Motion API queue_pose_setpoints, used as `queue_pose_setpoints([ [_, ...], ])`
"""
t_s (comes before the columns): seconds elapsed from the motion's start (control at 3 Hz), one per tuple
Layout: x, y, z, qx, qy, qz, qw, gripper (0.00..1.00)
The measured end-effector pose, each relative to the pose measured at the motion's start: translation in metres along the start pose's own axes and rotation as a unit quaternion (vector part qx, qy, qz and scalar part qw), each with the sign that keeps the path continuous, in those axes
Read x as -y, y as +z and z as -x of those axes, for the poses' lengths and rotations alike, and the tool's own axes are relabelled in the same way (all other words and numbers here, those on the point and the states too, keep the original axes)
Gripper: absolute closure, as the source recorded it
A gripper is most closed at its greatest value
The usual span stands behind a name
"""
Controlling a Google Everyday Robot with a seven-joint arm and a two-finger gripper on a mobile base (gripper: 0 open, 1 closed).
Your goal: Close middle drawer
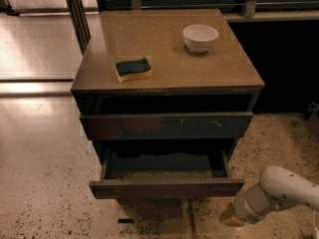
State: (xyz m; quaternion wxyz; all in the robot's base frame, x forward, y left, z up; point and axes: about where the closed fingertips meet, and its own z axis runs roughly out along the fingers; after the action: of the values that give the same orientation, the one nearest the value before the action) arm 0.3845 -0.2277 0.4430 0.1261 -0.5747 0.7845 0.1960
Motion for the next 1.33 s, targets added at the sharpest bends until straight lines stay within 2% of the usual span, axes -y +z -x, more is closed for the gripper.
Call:
queue_pose_setpoints([
  [0.33, 0.007, 0.004, -0.007, 0.006, -0.015, -0.031, 0.9994, 1.0],
  [0.67, 0.03, 0.012, -0.005, 0.039, -0.061, -0.098, 0.9925, 1.0],
  [1.0, 0.054, 0.024, 0.008, 0.07, -0.107, -0.134, 0.9827, 1.0],
  [1.33, 0.077, 0.041, 0.018, 0.094, -0.13, -0.149, 0.9756, 1.0],
])
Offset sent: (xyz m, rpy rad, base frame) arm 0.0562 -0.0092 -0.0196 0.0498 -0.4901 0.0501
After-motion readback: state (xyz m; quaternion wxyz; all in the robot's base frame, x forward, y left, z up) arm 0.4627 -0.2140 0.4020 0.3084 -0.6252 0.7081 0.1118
